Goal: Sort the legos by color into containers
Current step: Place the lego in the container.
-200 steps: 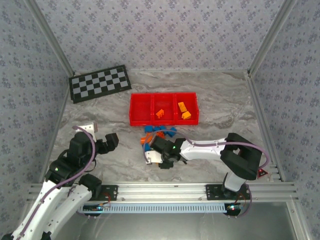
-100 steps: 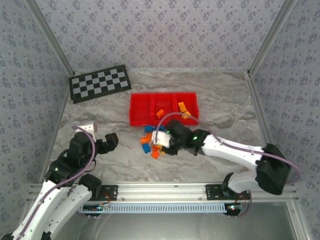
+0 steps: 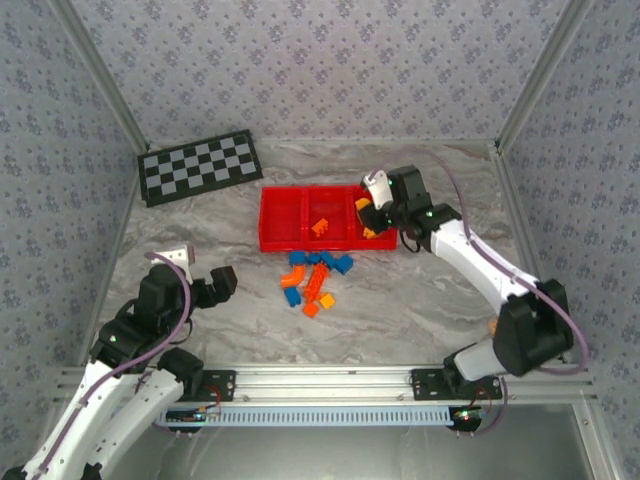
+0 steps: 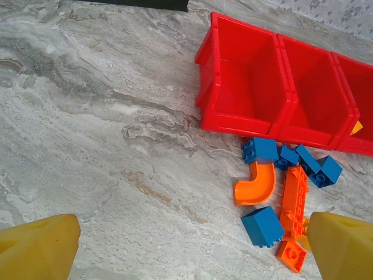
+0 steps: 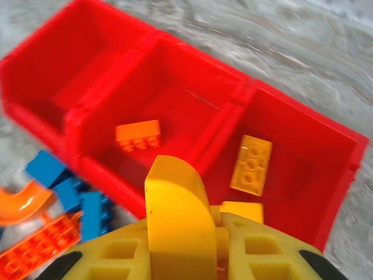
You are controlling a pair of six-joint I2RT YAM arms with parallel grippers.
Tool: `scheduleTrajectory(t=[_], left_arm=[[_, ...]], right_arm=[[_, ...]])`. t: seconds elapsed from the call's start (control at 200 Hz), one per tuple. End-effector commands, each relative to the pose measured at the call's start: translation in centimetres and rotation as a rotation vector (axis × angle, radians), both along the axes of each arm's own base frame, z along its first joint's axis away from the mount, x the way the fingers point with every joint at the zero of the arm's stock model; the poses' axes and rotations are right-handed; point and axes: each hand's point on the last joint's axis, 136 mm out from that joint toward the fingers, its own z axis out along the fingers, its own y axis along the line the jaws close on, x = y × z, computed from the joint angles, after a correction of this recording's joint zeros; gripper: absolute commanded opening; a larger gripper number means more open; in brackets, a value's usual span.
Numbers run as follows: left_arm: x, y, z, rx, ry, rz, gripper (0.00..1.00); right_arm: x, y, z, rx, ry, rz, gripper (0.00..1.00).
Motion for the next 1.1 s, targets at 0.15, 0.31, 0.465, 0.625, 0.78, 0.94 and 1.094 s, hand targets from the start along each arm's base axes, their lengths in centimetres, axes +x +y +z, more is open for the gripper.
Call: scheduleTrajectory(t=[0.15,0.31,0.465,0.625,0.78,0.94,1.094], left_arm=[[-0.1,0.1,0.1,0.004,-0.009,0.004,1.00],[-0.1,0.1,0.1,0.003,-0.011,0.001,1.00],[0.0,0.1,0.0,0.008,-0.011,0.000,1.00],[0.0,0.0,0.0,0.010,-0.007,-0.003,1.00],[0.0,0.0,-0.1,0.013,-0.005,-0.004,1.00],[0.1,0.0,-0.2,0.016,-0.001,-0.004,1.00],[0.1,-0.2,-0.3,0.019,0.006,-0.009,1.00]], right_arm=[[5.8,-1.4,-1.0,-0.010,0.176,-0.254,0.09],[7.5,-1.9,-3.1,-0.088,0.250,-0.315,0.09],[7.6,-2.6,-5.2,-0.141,0.291,-0.371,0.10],[7.7,-3.7,-7.1,-0.225,0.318,-0.407,0.12],[7.4,-4.4,-8.8,-0.304,0.329,-0.415,0.13],[7.3,-4.4,-10.3,-0.364,0.332,-0.404,0.14],[7.3,-3.9,-11.1,-0.436,0.310,-0.403,0.18]])
